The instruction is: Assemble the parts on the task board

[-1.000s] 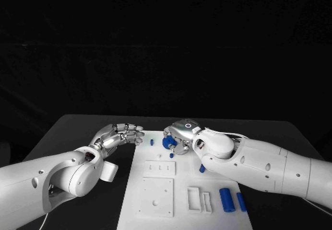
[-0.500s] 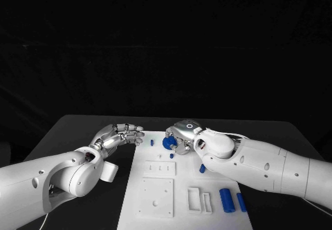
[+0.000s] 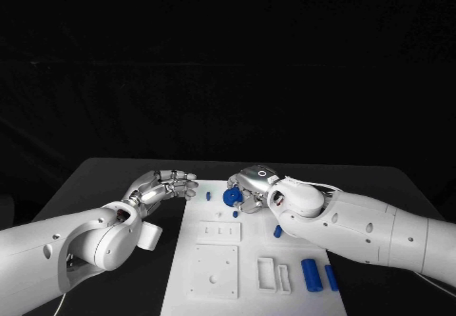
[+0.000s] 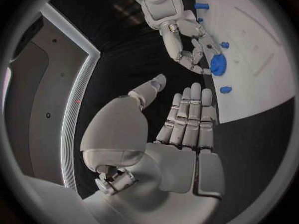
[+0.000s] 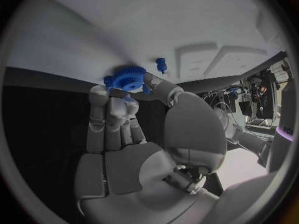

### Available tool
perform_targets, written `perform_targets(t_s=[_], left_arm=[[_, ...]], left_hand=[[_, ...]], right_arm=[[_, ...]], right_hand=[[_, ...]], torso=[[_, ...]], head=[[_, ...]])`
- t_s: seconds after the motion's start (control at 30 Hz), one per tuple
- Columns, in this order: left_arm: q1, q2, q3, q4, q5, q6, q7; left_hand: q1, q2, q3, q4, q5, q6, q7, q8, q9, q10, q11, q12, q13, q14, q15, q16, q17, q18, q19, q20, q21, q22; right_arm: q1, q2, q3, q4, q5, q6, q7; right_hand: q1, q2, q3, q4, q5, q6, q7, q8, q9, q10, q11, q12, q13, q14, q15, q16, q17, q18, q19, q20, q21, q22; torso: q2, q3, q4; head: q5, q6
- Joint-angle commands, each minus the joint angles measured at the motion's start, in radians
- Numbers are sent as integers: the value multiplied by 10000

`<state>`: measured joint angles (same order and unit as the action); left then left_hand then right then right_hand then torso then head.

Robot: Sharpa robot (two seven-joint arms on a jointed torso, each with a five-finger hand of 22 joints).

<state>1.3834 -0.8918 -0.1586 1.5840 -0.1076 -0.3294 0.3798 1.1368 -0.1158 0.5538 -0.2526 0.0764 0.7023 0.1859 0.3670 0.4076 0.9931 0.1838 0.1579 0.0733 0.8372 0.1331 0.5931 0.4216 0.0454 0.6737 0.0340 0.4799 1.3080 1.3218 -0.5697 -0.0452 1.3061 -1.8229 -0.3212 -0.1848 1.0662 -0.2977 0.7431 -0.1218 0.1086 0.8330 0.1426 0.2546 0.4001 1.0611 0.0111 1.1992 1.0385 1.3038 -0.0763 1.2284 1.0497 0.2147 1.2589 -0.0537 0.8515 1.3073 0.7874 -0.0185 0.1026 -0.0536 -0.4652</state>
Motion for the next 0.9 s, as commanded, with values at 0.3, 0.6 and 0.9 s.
perform_targets(t_s=[0.3, 0.6, 0.9], left_arm=[[20, -20, 9, 40, -33, 126, 86], [20, -29, 9, 40, -33, 136, 81], [20, -47, 9, 18, -33, 137, 87]], left_hand=[[-54, -39, 21, -59, 51, -22, 263, -54, -17, -52, 10, -57, -16, -3, 3, 51, -19, 205, 66, -11, 38, 154], [-62, -45, 20, -58, 50, -29, 265, -59, -18, -58, 13, -63, -18, -5, 4, 53, -24, 204, 66, -10, 38, 154], [-62, -43, 24, -59, 52, -31, 265, -62, -18, -62, 15, -67, -19, -7, 4, 55, -29, 205, 64, -10, 37, 154]], right_arm=[[-10, -172, -3, -101, 1031, 676, 380], [-10, -300, -4, -165, 1172, 655, 362], [-29, -801, -5, 220, 1595, -593, 751]], right_hand=[[322, 371, 695, -30, 3235, 251, 80, 145, 87, -279, 259, 79, -52, 9, 35, -94, 92, 471, 3, -29, -82, 142], [-710, 1483, 3043, -632, 3948, 337, 69, 181, 65, -292, 245, 153, -74, 26, 13, -111, 219, 471, -27, 27, 38, 200], [-977, 1517, 3375, -782, 3998, 362, 55, 208, 71, -254, 231, 186, -89, 68, 1, -121, 244, 471, 39, -16, 78, 181]], torso=[[2, 1, -15], [-2, 5, -5], [-9, 15, -24]], head=[[6, -19], [-4, -8], [-6, 28]])
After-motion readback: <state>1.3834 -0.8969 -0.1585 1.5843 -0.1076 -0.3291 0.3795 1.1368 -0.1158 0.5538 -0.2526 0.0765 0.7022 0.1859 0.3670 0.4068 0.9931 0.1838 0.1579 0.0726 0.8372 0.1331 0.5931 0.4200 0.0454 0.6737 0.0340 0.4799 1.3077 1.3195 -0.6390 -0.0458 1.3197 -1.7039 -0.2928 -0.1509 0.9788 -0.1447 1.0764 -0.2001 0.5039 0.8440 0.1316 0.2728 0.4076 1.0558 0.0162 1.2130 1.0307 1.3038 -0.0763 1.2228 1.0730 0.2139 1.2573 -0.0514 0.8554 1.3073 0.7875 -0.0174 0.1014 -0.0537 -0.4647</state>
